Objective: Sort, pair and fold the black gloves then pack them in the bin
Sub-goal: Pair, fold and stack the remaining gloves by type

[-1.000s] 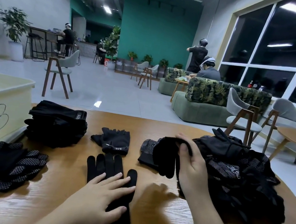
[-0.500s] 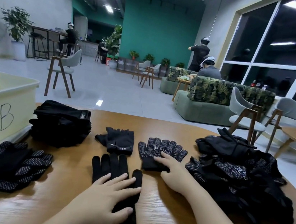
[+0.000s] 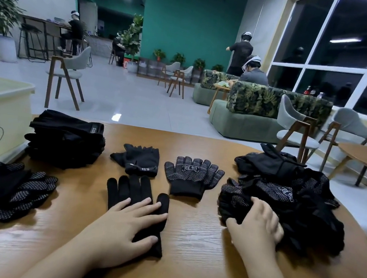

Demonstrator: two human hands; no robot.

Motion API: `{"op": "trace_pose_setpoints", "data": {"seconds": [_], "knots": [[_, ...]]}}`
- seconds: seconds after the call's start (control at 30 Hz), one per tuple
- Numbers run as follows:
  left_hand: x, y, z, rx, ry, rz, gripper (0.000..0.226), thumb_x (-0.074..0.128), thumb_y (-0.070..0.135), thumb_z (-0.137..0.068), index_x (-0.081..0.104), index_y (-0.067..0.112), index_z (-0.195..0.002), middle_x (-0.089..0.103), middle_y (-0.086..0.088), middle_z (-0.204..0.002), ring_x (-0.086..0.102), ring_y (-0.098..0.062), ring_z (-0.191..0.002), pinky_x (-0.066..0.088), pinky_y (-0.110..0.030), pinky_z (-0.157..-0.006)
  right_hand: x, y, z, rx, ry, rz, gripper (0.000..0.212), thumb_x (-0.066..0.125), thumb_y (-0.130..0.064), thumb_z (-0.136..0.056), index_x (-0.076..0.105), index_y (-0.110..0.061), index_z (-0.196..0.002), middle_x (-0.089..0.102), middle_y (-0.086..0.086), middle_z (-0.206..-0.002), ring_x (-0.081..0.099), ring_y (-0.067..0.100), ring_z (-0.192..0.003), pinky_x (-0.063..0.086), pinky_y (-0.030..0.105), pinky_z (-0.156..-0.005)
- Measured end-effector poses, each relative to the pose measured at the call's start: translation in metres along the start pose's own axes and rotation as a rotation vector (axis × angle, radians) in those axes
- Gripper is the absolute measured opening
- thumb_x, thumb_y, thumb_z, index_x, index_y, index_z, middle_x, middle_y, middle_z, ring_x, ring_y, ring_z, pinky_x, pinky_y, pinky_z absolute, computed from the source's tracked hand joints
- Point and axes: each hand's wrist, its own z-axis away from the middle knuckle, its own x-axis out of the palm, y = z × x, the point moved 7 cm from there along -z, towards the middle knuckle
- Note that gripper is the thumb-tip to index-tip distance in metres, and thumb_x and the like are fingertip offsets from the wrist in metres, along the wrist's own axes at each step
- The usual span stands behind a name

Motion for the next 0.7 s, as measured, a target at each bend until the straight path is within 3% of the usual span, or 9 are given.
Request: {"op": "trace_pose_setpoints", "data": {"seconds": [0.1,0.27,0.4,0.47,0.57,0.63,0.7], "knots": [[0.0,0.0,0.0,0.0,0.008,0.009,0.067,0.009,0.07,-0.072,0.013,0.06,-0.138,-0.004,0.034,-0.15,-0.017,0.015,-0.135,-0.01,-0.024,-0.115,-0.004,0.003,-0.002,0.018,0.034,-0.096,0.054,0.058,-0.012,-0.078,0.04,-0.013,-0.129,0.041,0.006,-0.138,0.031,0.026,-0.129,0.025,0.04,-0.105],[-0.001,0.001,0.0,0.001,0.013,0.002,0.067,0.008,0.071,-0.071,0.014,0.061,-0.137,-0.005,0.037,-0.148,-0.019,0.018,-0.133,-0.012,-0.021,-0.114,-0.015,0.012,-0.003,-0.053,0.164,-0.353,0.025,0.06,0.003,-0.077,0.048,-0.014,-0.093,0.049,0.005,-0.108,0.041,0.025,-0.106,0.032,0.031,-0.09],[-0.003,0.003,0.001,0.0,0.024,0.002,0.048,0.028,0.061,-0.091,0.016,0.059,-0.138,-0.004,0.037,-0.148,-0.017,0.018,-0.133,-0.011,-0.021,-0.115,-0.026,-0.003,0.001,-0.281,0.246,-0.473,0.026,0.065,0.012,-0.073,0.059,-0.012,-0.078,0.05,0.0,-0.1,0.052,0.024,-0.101,0.039,0.031,-0.09],[-0.003,0.003,0.002,0.0,0.029,0.009,0.046,0.032,0.056,-0.094,0.018,0.058,-0.138,-0.002,0.037,-0.148,-0.016,0.018,-0.133,-0.01,-0.021,-0.115,-0.022,-0.016,0.004,-0.404,0.189,-0.476,0.029,0.063,0.017,-0.071,0.062,-0.012,-0.073,0.053,-0.003,-0.104,0.049,0.018,-0.111,0.033,0.028,-0.097],[-0.003,0.004,0.002,-0.001,0.026,0.015,0.046,0.033,0.055,-0.094,0.019,0.058,-0.138,-0.001,0.037,-0.148,-0.015,0.018,-0.133,-0.01,-0.021,-0.115,-0.007,-0.033,0.013,-0.526,-0.049,-0.453,0.034,0.065,0.002,-0.076,0.064,-0.026,-0.096,0.053,-0.019,-0.112,0.042,0.002,-0.118,0.03,0.027,-0.107],[-0.003,0.004,0.002,0.003,0.029,0.021,0.046,0.033,0.055,-0.094,0.02,0.058,-0.138,0.0,0.037,-0.148,-0.015,0.018,-0.133,-0.01,-0.02,-0.114,0.001,-0.036,0.02,-0.495,-0.239,-0.541,0.046,0.066,-0.011,-0.082,0.051,-0.033,-0.119,0.048,-0.024,-0.12,0.041,-0.008,-0.117,0.03,0.009,-0.101],[-0.003,0.004,0.002,0.006,0.033,0.031,0.045,0.034,0.055,-0.094,0.021,0.058,-0.137,0.001,0.037,-0.148,-0.014,0.019,-0.133,-0.01,-0.019,-0.114,0.003,-0.034,0.02,-0.468,-0.245,-0.586,0.057,0.068,-0.016,-0.082,0.041,-0.033,-0.129,0.041,-0.024,-0.127,0.039,-0.01,-0.119,0.029,0.005,-0.099]]}}
